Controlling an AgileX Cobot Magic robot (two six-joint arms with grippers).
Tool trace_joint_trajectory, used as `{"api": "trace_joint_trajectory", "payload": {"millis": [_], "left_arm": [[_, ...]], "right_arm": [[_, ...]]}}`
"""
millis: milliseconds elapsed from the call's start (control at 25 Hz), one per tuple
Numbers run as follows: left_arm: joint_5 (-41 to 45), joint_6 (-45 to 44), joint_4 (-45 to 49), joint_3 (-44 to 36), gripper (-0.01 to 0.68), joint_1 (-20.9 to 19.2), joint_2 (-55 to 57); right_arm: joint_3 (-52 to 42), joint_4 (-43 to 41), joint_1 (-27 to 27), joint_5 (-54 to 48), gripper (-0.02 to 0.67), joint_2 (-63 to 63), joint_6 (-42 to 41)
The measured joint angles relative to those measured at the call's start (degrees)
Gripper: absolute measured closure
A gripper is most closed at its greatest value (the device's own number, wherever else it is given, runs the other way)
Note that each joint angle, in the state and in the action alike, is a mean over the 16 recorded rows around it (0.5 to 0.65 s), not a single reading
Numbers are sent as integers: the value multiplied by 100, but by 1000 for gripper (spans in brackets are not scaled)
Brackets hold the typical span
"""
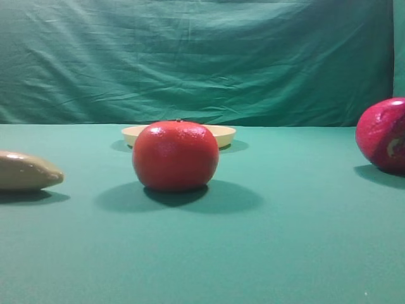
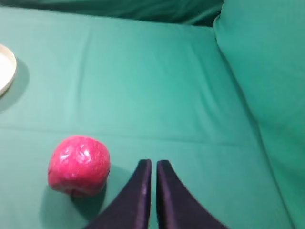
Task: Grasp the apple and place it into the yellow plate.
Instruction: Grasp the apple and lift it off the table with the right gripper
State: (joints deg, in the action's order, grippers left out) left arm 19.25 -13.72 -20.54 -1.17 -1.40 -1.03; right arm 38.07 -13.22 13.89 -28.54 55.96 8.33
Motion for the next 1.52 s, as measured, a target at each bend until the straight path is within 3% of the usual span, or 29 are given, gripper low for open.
{"api": "trace_joint_trajectory", "payload": {"millis": [160,600,760,1120,1520], "left_arm": [[0,0,0,0,516,0,0],[0,0,0,0,516,0,0],[0,0,0,0,516,0,0],[0,0,0,0,516,0,0],[0,0,0,0,516,0,0]], "right_arm": [[245,34,289,-151,555,579,-104],[1155,75,492,-809,128,2094,160],[1416,78,492,-911,27,2627,300],[1712,78,492,-806,7,3804,378],[1943,78,492,-478,91,4437,381]]}}
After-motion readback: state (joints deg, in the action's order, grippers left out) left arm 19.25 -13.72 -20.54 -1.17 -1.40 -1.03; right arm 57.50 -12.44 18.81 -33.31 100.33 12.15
